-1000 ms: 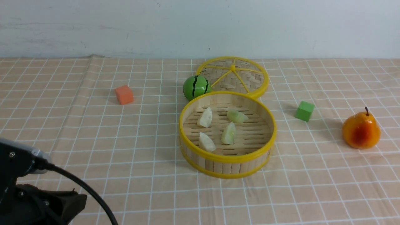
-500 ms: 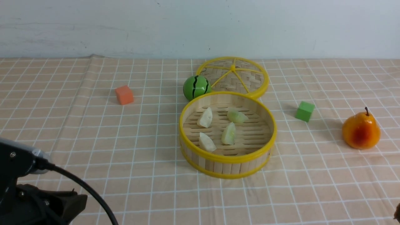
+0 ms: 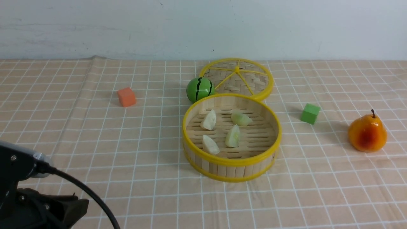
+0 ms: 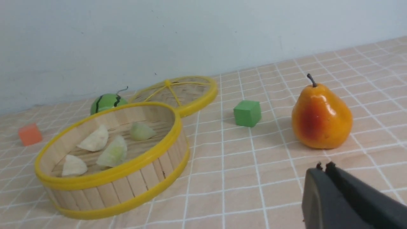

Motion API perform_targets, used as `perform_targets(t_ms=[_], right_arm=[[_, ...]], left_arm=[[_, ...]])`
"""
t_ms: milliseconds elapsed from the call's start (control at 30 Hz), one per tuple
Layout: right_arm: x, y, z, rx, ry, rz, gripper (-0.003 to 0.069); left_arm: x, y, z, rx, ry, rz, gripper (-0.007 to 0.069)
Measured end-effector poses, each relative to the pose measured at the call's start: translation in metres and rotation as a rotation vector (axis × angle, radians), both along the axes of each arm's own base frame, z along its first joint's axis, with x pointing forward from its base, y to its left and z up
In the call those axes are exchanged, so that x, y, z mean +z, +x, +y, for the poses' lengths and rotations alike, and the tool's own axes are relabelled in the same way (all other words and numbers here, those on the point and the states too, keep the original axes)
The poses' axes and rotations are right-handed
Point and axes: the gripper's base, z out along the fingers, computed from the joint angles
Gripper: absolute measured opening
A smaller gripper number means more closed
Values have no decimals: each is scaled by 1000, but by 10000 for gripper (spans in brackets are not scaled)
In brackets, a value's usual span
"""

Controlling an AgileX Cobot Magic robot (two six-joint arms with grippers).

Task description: Put the dumplings into the steamer on the table with the brown tablecloth.

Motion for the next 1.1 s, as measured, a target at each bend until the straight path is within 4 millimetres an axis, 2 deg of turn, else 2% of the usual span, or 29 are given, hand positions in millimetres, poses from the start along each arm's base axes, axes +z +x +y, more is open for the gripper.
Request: perform_targets(t_ms=[200,400,1100], right_arm=[[-13,-2,2,31,-141,129,13],[-22,-4,3,55,-155,240,13],[-22,-5,3,60,-153,256,41]], left_arm=[[0,0,0,0,0,1,134],[0,0,0,1,2,3,134],[-1,-2,2,2,0,-1,151]])
